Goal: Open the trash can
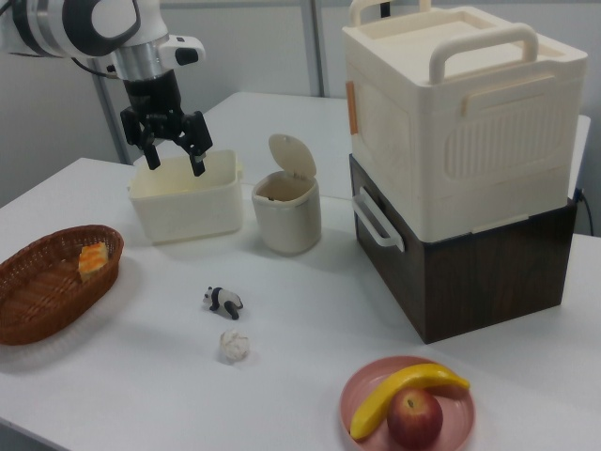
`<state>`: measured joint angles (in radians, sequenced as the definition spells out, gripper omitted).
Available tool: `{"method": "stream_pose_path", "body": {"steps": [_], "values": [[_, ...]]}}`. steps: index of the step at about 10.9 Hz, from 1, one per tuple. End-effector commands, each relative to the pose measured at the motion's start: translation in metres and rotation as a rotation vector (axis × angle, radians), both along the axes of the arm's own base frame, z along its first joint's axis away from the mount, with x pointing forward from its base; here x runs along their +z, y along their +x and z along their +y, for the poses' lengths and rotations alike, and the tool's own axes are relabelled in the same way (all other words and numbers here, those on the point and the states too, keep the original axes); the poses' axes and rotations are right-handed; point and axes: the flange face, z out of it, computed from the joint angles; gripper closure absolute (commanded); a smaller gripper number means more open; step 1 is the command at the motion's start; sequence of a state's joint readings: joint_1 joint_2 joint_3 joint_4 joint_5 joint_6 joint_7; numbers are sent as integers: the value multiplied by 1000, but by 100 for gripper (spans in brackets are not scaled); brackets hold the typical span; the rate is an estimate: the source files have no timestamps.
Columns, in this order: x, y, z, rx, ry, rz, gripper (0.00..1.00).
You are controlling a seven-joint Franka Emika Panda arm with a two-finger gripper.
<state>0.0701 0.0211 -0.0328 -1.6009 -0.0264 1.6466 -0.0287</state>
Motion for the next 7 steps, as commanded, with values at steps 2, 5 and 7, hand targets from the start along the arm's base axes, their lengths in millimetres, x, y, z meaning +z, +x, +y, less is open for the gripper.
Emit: {"method": "stream_pose_path", "body": {"steps": [2, 5, 7], "values": [[8, -9, -3, -33, -6, 5, 0], [8, -8, -3, -31, -3, 2, 0], [7, -9, -2, -30, -3, 7, 0]]}}
